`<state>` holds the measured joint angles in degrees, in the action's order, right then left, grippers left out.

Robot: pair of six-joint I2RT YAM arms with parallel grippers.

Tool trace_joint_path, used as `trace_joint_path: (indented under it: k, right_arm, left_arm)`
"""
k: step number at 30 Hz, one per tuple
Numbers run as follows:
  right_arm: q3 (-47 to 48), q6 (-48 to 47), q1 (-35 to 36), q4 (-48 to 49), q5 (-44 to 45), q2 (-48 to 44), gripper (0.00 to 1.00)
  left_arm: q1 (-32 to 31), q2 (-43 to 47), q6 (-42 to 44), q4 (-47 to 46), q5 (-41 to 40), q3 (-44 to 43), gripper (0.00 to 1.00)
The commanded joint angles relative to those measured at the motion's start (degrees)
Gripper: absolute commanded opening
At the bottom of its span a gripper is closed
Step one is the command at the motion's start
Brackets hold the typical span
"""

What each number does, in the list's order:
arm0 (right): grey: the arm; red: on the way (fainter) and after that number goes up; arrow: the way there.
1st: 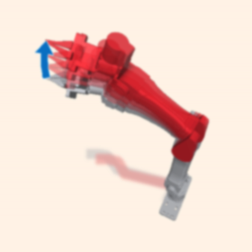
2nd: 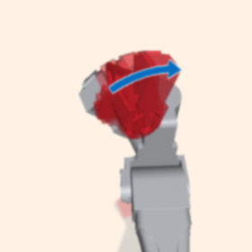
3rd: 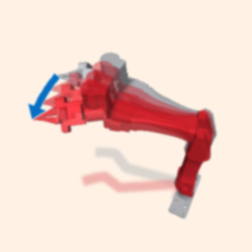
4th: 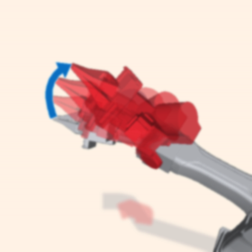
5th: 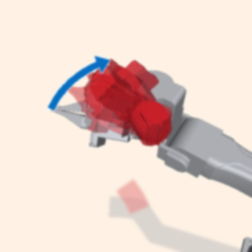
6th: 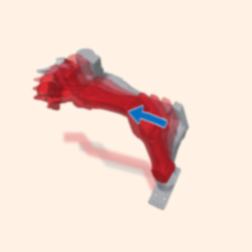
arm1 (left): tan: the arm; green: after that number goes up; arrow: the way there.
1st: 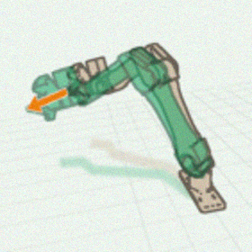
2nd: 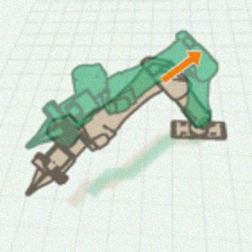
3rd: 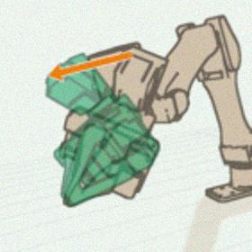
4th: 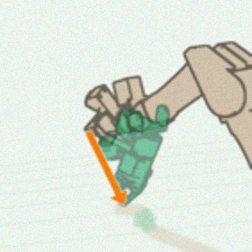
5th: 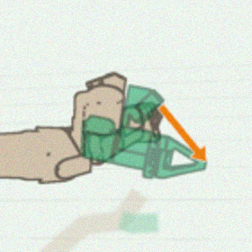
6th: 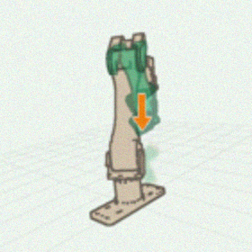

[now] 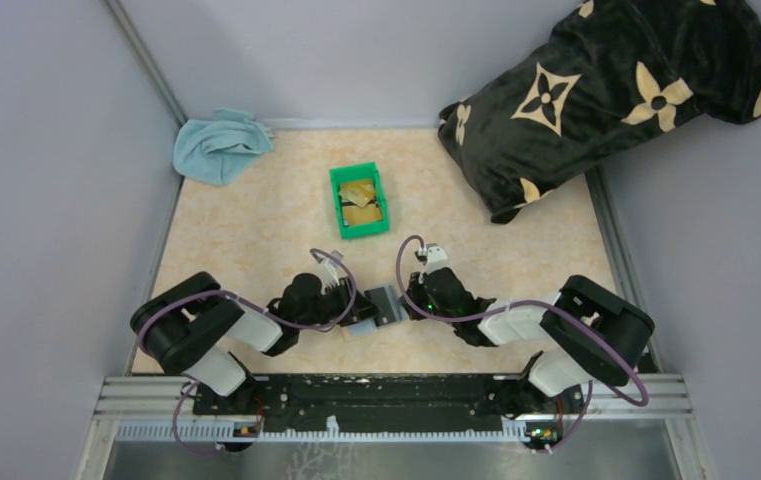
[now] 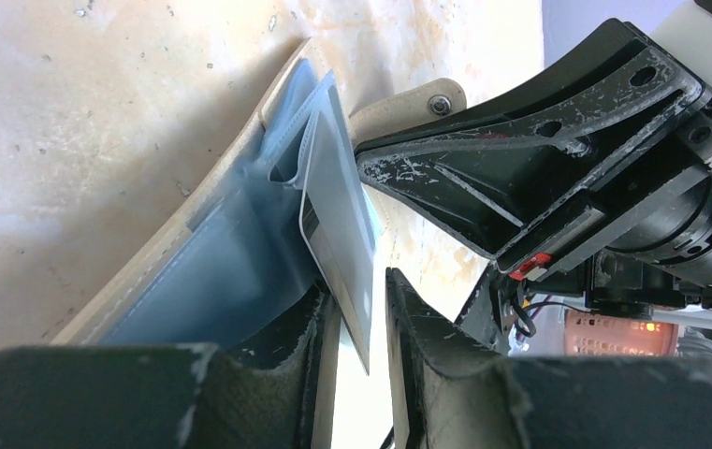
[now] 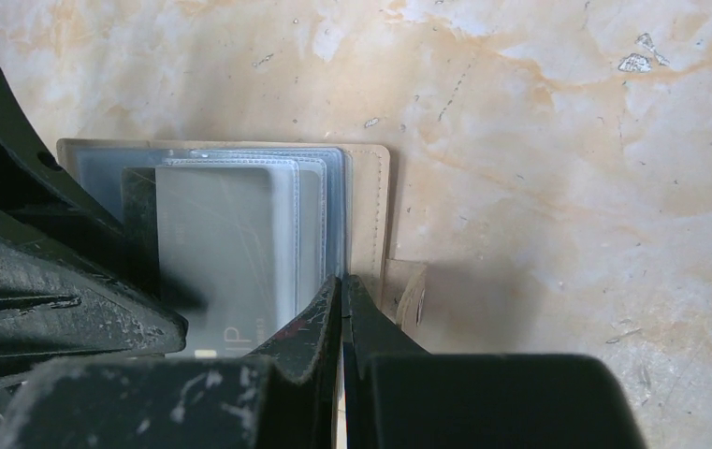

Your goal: Take the credit cards out of the card holder

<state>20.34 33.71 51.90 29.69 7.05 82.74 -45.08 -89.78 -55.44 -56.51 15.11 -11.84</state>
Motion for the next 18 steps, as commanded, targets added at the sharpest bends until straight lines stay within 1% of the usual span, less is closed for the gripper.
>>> trace_joint_path:
  k: [1,13,18]
  right_arm:
    - [-1.0,0.5,1.3,-6.1,-3.3,2.7,0.0]
    - [-1.0,0.7,1.3,-5.6,-3.3,3.5,0.0]
    - [-0.8,0.7,1.3,-5.3,-3.4,4.1,0.0]
  left_arm:
    - [0.7,1.9,0.9,-1.2,0.3,1.3,0.3]
    - [2.2,5.7,1.0,1.0,-0.5,4.2,0.24]
    - [2.5,8.8,1.8,4.2,-1.2,4.9,0.19]
